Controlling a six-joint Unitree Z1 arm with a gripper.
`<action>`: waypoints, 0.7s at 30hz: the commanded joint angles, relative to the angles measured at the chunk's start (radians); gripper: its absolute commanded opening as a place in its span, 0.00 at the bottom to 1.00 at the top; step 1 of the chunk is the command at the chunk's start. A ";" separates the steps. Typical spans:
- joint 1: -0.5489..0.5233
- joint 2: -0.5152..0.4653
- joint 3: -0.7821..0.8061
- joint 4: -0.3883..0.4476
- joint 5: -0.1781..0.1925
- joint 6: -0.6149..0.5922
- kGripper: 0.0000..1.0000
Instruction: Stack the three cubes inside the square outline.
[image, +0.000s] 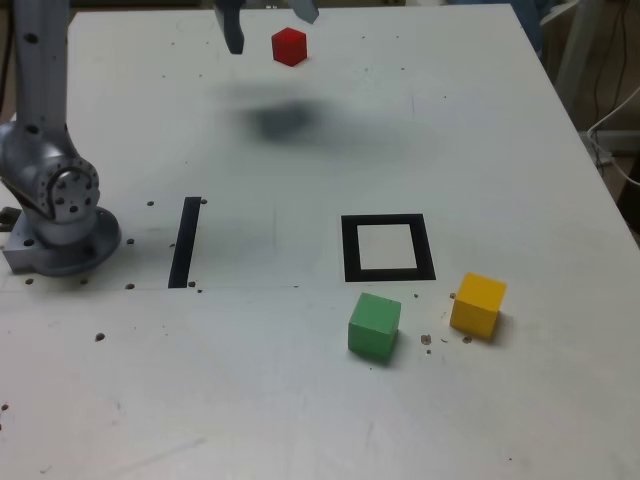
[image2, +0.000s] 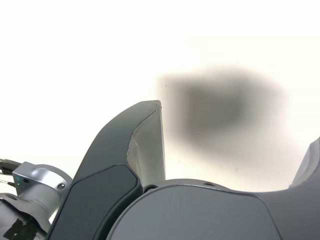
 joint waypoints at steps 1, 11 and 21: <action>0.014 0.034 -0.039 0.014 -0.003 0.001 1.00; 0.058 0.114 -0.254 0.019 0.047 0.092 1.00; 0.116 0.174 -0.320 0.034 0.036 0.130 0.99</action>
